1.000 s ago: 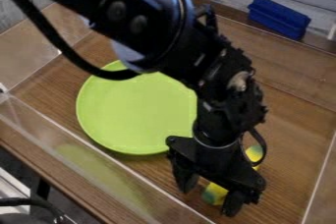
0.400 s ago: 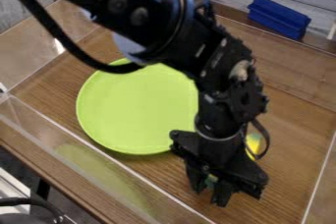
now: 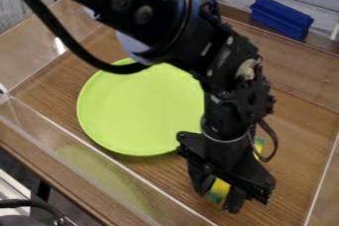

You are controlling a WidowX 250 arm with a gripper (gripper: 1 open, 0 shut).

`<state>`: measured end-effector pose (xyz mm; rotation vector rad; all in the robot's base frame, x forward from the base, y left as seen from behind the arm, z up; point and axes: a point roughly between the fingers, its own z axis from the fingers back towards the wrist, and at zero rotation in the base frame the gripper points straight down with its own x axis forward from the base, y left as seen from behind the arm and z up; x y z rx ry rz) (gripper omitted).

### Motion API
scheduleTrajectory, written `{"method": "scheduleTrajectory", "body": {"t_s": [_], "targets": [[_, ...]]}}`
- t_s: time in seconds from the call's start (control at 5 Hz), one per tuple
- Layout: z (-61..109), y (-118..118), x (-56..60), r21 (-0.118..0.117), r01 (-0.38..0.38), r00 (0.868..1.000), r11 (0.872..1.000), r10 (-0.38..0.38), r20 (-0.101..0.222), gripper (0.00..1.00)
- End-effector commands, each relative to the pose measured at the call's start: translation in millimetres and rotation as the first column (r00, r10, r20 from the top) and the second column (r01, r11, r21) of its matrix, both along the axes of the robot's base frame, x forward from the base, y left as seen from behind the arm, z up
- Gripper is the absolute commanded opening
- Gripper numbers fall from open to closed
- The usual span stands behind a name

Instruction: Put the banana in the green plate

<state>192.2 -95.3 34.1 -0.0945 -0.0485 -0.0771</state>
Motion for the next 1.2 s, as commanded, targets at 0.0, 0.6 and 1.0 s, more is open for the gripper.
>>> {"method": "scheduleTrajectory", "body": {"t_s": [0.0, 0.6, 1.0], "targets": [[21.8, -9.5, 4.2, -0.024, 0.001, 0.999, 1.0, 0.0, 0.047, 1.0], [37.4, -3.9, 3.8, -0.045, -0.162, 0.986, 0.986, 0.164, 0.04, 1.0], [22.8, 0.5, 17.5, -0.055, -0.175, 0.983, 0.983, 0.177, 0.041, 1.0]]}}
